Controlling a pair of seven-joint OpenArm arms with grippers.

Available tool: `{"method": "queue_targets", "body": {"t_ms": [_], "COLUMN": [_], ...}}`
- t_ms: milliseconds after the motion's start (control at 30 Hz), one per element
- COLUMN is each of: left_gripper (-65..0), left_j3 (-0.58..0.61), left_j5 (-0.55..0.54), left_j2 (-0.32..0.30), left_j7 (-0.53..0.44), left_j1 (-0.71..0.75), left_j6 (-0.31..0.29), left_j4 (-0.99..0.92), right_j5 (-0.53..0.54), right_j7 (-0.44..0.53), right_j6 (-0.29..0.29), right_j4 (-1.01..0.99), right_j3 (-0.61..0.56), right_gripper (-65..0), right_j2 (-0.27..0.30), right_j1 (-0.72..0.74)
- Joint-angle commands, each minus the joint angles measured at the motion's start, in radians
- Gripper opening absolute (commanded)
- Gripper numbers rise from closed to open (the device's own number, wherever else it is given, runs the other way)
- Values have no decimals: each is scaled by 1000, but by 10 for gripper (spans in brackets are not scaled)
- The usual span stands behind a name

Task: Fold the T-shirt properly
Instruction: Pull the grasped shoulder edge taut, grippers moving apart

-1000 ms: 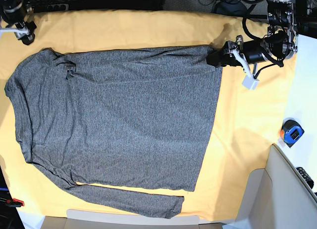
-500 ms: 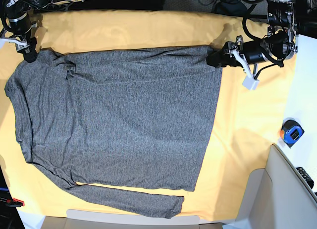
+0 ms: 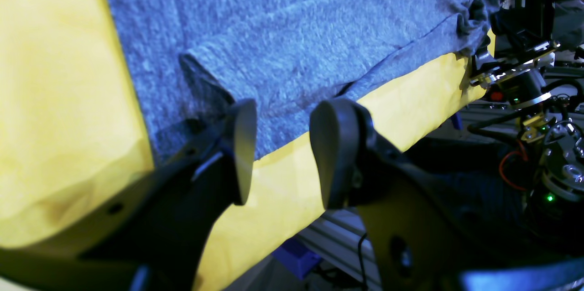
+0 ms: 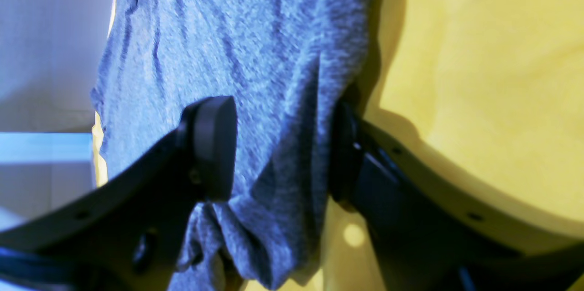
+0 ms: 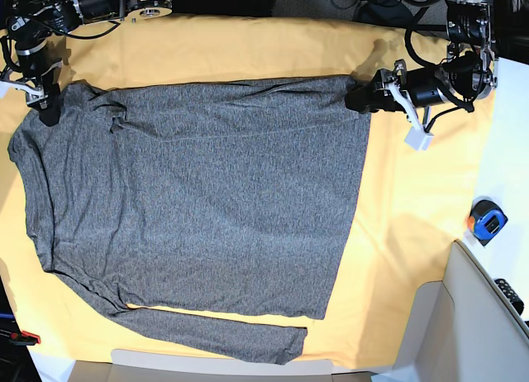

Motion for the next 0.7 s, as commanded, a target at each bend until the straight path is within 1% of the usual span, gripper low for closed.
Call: {"method": "queue_targets", "body": {"t_ms": [0, 33, 167, 200, 300, 367, 433, 500, 567, 633, 667], "left_gripper": [-423, -423, -423, -422, -421, -419, -418, -403, -388, -385, -385], "left_j3": [-12, -16, -93, -112, -154, -156, -148, -131, -101, -78, -70], "left_j5": [-22, -22, -22, -22, -21, -21, -21, -27, -27, -24, -22], "left_j2": [-15, -15, -15, -15, -15, -15, -15, -12, -9, -7, -7], "left_j7": [-2, -2, -1, 1, 9, 10, 12, 36, 38, 22, 19], "left_j1": [-7, -9, -7, -7, -6, -6, -6, 2, 0, 2, 2], "left_j6": [-1, -1, -1, -1, -1, -1, -2, -7, -36, -88, -102], "left_j4": [13, 13, 12, 12, 7, -23, -88, -158, -198, -203, -203], "right_j5": [-84, -84, -86, -86, -86, -86, -86, -86, -86, -86, -86], "right_j7": [-53, -53, -53, -53, -53, -53, -53, -53, -53, -53, -53], "right_j6": [-11, -11, -11, -11, -11, -11, -11, -11, -11, -11, -11], "right_j4": [-6, -6, -6, -6, -6, -6, -6, -6, -6, -6, -6], "right_j3": [-3, -3, -6, -7, -7, -7, -7, -7, -7, -7, -7], "right_gripper": [-382, -417, -636, -650, -650, -650, -650, -650, -650, -650, -650], "right_j2": [-8, -8, -9, -8, -6, -6, -6, -6, -6, -8, -9], "right_j1": [-2, -2, -8, -10, -11, -19, -21, -22, -24, -24, -24]}}
